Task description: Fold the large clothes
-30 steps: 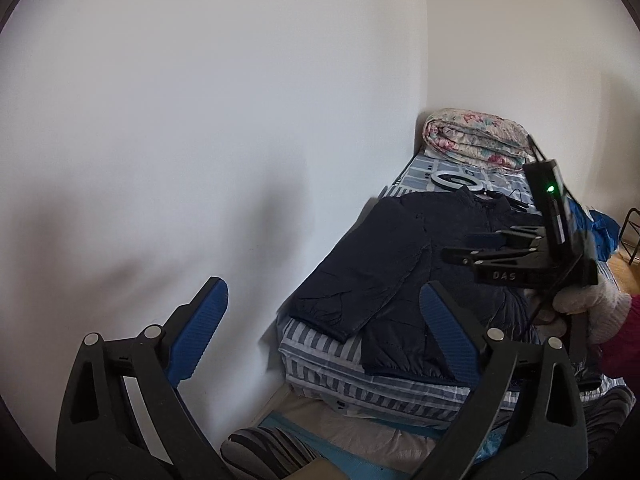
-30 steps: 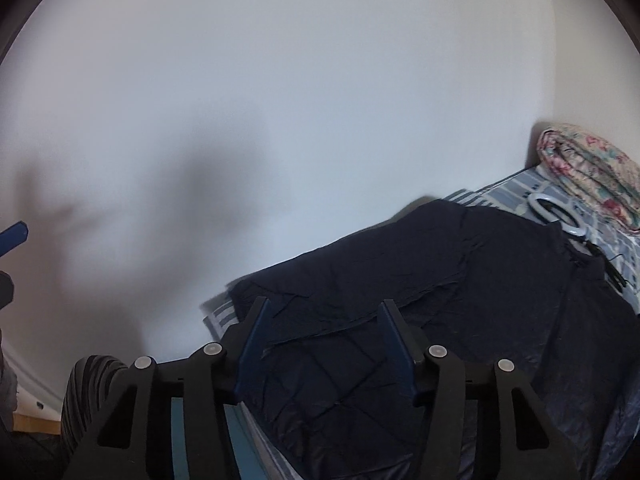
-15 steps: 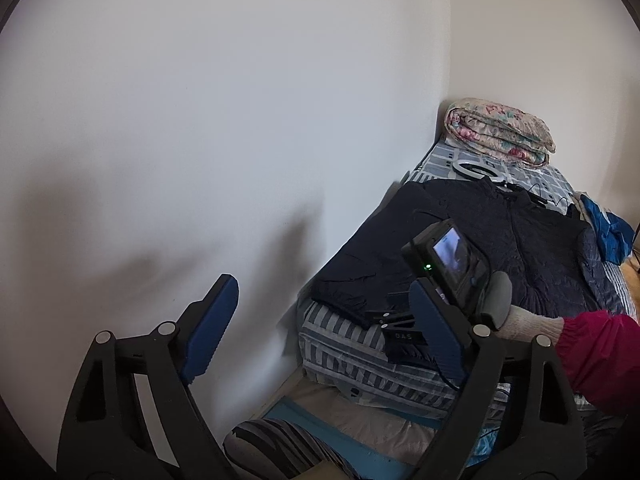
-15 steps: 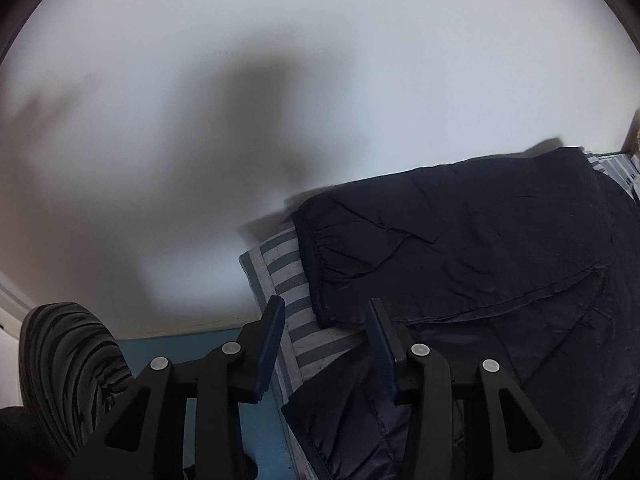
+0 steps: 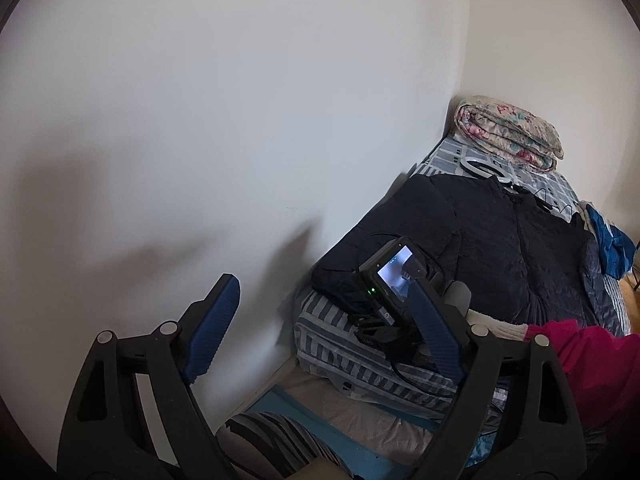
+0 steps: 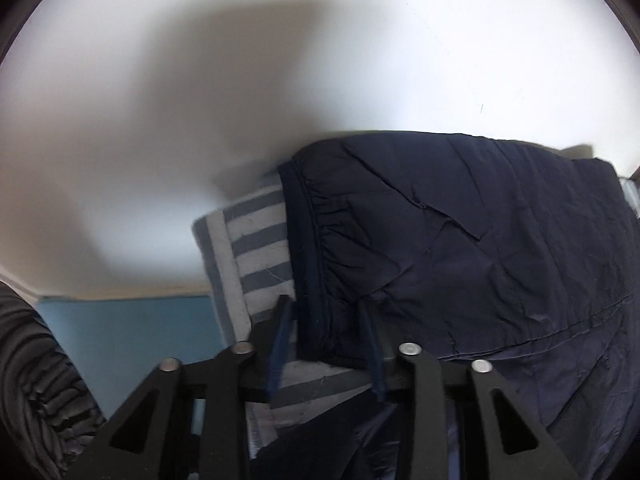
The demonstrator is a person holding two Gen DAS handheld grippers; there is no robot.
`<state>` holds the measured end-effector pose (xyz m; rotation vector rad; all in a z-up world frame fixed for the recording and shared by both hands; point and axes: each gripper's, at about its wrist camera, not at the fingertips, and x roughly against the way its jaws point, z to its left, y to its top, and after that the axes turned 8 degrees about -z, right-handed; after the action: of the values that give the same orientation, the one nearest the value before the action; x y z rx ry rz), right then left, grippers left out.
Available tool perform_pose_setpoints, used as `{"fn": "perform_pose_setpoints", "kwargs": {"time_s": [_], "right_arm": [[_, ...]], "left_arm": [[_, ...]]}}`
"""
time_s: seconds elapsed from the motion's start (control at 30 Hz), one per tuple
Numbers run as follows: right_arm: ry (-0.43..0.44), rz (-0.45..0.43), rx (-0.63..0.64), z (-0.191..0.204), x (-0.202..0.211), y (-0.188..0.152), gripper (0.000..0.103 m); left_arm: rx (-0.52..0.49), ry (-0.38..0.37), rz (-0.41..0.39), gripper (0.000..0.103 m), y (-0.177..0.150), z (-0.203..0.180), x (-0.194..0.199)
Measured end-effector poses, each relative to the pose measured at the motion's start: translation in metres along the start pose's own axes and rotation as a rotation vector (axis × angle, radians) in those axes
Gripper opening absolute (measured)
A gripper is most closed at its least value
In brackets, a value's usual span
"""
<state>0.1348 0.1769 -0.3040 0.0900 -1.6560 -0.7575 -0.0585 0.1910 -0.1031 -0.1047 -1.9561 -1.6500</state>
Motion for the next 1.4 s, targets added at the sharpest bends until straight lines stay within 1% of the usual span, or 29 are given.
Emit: {"fn": "perform_pose_setpoints", "kwargs": {"time_s": [0.07,0.13,0.23,0.33,0.5,0.6,0.7,0.73,0.77,0.97,1.1,1.2,1.3,1.4], "right_arm": [[0.014,-0.014,-0.010,-0.003,0.006,0.001,0.009],[0.025,-0.051,-0.030,-0.009,0.020,0.002,0.005],[0.043,-0.115,-0.088,-0.025,0.045,0.003,0.003],[0.047,-0.175,-0.167,-0.050,0.074,0.001,0.001],[0.063,-0.276,-0.328,-0.108,0.122,-0.012,0.001],[0.054,-0.334,-0.433,-0.145,0.150,-0.028,0.001],[0.019,-0.385,-0.536,-0.184,0.176,-0.047,0.001],[0.008,-0.397,-0.568,-0.194,0.179,-0.044,0.001],[-0.005,-0.411,-0.603,-0.208,0.188,-0.051,0.001],[-0.130,-0.476,-0.760,-0.279,0.237,-0.108,0.001],[-0.218,-0.512,-0.857,-0.317,0.255,-0.151,0.000],[-0.283,-0.521,-0.924,-0.343,0.260,-0.178,0.000],[-0.365,-0.507,-0.970,-0.360,0.262,-0.207,0.000],[-0.435,-0.475,-1.000,-0.379,0.254,-0.233,0.000]], "left_arm": [[-0.015,-0.005,-0.001,0.089,0.001,-0.005,-0.001],[-0.026,-0.010,-0.004,0.089,0.003,-0.012,-0.001],[-0.040,-0.019,-0.008,0.089,0.004,-0.019,-0.003],[-0.056,-0.032,-0.012,0.089,0.006,-0.028,-0.005],[-0.090,-0.061,-0.029,0.089,0.010,-0.046,-0.006],[-0.108,-0.079,-0.036,0.089,0.014,-0.055,-0.009],[-0.123,-0.105,-0.047,0.089,0.020,-0.069,-0.015],[-0.128,-0.114,-0.048,0.089,0.023,-0.074,-0.020],[-0.132,-0.128,-0.051,0.089,0.025,-0.080,-0.023],[-0.190,-0.202,-0.052,0.089,0.035,-0.133,-0.055],[-0.225,-0.267,-0.045,0.089,0.036,-0.171,-0.079],[-0.240,-0.320,-0.037,0.089,0.038,-0.201,-0.097],[-0.265,-0.364,-0.044,0.089,0.034,-0.230,-0.113],[-0.277,-0.402,-0.024,0.089,0.020,-0.251,-0.126]]}}
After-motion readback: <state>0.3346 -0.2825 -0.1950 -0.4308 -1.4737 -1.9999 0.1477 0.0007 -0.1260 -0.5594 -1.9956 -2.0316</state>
